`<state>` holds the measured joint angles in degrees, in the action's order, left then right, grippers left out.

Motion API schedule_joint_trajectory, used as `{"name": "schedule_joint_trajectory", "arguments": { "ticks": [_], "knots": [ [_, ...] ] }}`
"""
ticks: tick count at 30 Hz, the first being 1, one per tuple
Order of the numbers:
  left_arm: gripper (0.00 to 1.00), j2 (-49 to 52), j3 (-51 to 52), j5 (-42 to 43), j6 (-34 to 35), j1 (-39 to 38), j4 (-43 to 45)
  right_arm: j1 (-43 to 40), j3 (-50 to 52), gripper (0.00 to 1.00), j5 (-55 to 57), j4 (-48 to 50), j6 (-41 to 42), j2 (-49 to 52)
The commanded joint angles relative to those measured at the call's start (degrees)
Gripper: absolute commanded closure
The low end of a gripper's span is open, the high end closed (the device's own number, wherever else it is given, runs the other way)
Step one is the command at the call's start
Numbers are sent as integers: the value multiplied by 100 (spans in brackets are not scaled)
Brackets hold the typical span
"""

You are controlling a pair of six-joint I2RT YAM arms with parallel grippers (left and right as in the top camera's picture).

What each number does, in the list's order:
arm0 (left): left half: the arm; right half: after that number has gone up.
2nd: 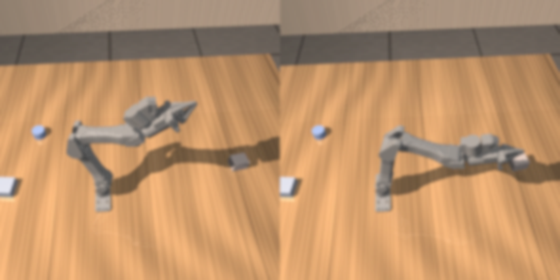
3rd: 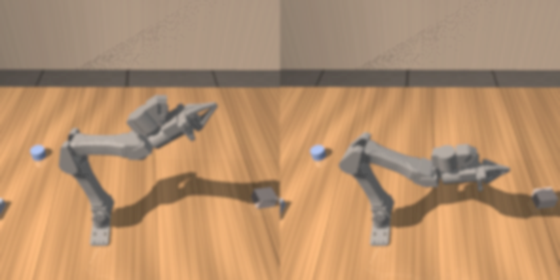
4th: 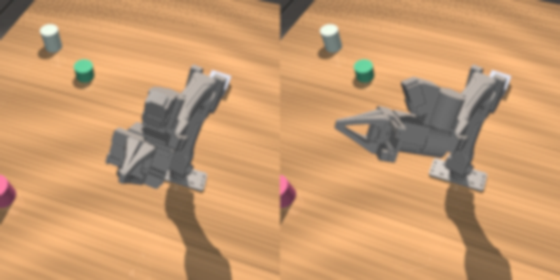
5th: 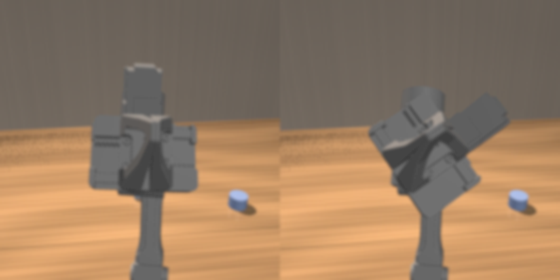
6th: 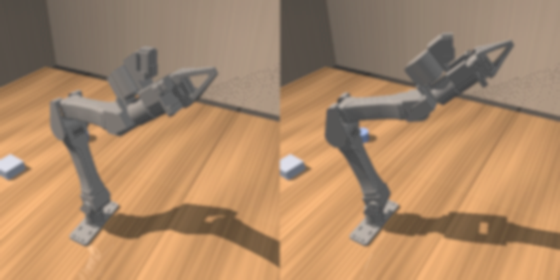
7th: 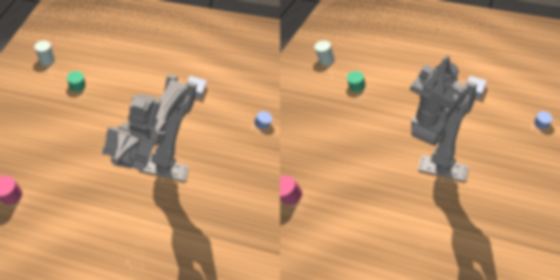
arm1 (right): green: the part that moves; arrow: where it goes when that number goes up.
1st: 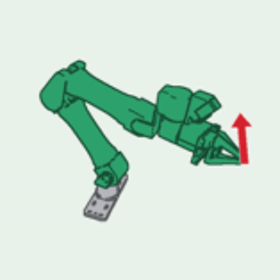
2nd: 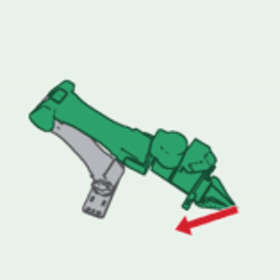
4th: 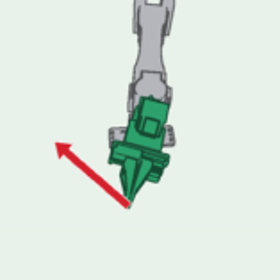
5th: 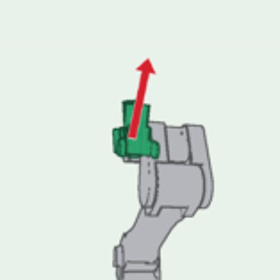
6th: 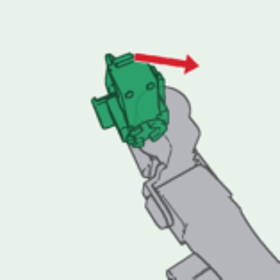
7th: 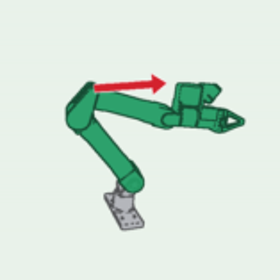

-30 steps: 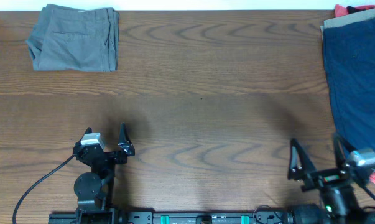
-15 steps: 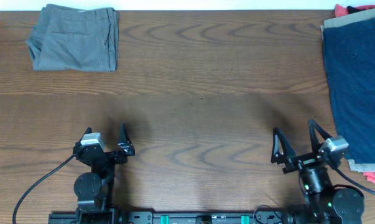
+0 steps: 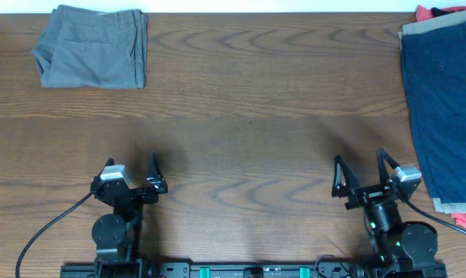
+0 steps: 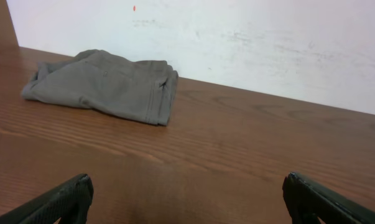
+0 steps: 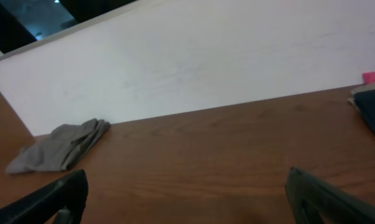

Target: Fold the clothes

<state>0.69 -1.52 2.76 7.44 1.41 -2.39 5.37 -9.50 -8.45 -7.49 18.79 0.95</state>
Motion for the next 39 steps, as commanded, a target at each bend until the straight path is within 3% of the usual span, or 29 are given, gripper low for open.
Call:
{"name": "schedule_joint_trajectory", "arguments": {
  "ticks": [1, 15, 20, 29, 39],
  "knots": [
    [2, -46, 129, -111, -33, 24, -157, 59, 203, 1, 223, 225, 48, -63],
    [2, -46, 129, -111, -33, 24, -157, 48, 918, 1, 719, 1246, -11, -66],
    [2, -46, 129, -111, -33, 24, -157, 50, 920, 1, 732, 1259, -907, -68],
    [2, -46, 129, -111, -33, 24, -157, 50, 920, 1, 741, 299, -2621, -68],
    [2, -46, 129, -111, -33, 24, -157, 48, 918, 1, 800, 310, -2610, -68]
  ]
}}
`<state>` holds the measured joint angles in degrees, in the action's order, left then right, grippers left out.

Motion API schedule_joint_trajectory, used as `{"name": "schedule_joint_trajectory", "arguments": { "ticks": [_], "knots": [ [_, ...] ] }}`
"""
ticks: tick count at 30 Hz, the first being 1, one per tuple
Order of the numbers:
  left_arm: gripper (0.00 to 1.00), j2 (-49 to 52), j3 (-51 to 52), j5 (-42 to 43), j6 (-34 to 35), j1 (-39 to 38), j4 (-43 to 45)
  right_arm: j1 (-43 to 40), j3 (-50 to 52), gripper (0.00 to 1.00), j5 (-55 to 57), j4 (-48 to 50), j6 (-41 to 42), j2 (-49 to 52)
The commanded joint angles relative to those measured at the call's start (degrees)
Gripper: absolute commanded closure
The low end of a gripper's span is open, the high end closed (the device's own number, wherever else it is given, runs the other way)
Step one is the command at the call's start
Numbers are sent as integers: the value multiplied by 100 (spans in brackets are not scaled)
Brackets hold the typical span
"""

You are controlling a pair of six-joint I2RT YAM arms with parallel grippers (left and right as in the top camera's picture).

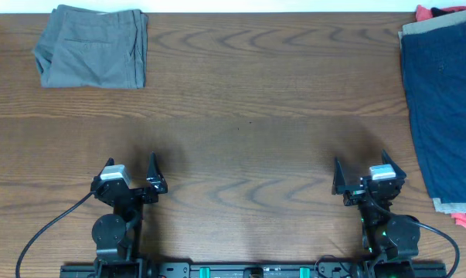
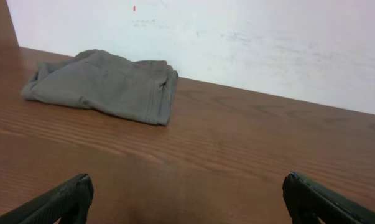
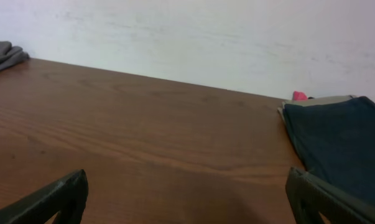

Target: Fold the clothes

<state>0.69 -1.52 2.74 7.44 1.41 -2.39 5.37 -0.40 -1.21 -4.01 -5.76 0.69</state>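
Folded grey shorts lie at the table's far left corner, also seen in the left wrist view. A stack of clothes with dark blue shorts on top lies along the right edge, over a tan piece and a pink one; the blue shorts show in the right wrist view. My left gripper rests open near the front left, nothing between its fingers. My right gripper stands open near the front right, left of the stack, also holding nothing.
The brown wooden table runs to a white wall at the back. A black cable trails from the left arm's base toward the front left.
My right gripper has turned and shifted slightly left; its camera now faces the blue stack and the back wall straight on, instead of looking toward the grey shorts. The left arm is unchanged.
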Motion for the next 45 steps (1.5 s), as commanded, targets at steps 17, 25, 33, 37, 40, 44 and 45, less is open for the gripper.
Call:
{"name": "schedule_joint_trajectory", "arguments": {
  "ticks": [17, 25, 33, 37, 40, 44, 45],
  "knots": [
    [2, -46, 129, -109, -33, 24, -157, -120, 9, 1, 79, -28, -160, -42],
    [2, -46, 129, -109, -33, 24, -157, -120, 9, 1, 79, -26, -157, -42],
    [2, -46, 129, -109, -33, 24, -157, -118, 9, 1, 79, -26, -160, -39],
    [2, -46, 129, -109, -35, 24, -157, -120, 9, 1, 79, -22, -160, -42],
    [2, -46, 129, -109, -33, 24, -155, -122, 9, 1, 79, -22, -160, -39],
    [2, -46, 129, -109, -33, 24, -157, -122, 9, 1, 79, -22, -160, -37],
    [2, -46, 129, -109, -35, 24, -157, -122, 9, 1, 79, -22, -157, -37]
  ]
}}
